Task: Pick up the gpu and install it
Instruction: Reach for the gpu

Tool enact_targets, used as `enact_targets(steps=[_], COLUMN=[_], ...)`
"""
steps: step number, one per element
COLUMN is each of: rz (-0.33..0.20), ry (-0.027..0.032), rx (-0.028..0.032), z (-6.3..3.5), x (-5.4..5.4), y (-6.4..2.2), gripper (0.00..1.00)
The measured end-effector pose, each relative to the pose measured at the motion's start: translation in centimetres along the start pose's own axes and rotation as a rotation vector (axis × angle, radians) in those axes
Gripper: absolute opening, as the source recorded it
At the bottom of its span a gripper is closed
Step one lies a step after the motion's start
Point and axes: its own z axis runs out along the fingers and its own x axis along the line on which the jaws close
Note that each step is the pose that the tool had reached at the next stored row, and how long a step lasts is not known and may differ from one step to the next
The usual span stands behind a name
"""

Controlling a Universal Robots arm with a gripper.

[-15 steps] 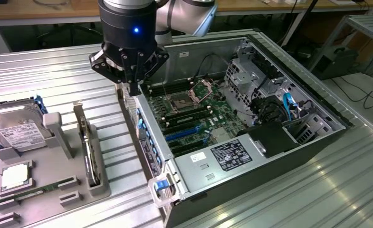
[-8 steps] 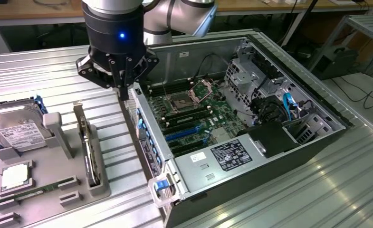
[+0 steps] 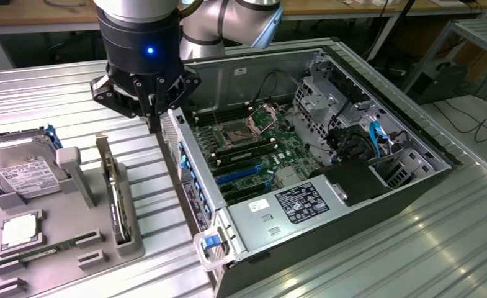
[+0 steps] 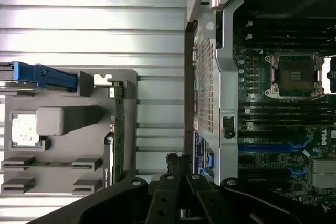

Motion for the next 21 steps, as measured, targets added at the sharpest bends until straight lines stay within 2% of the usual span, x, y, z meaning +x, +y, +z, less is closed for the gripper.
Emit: enact_targets(steps=[21], rz=[-0.007], ry=[0.0004], rx=[-0.0067], z=[-0.04], x=[1.8], y=[-0.37], gripper=[0.11])
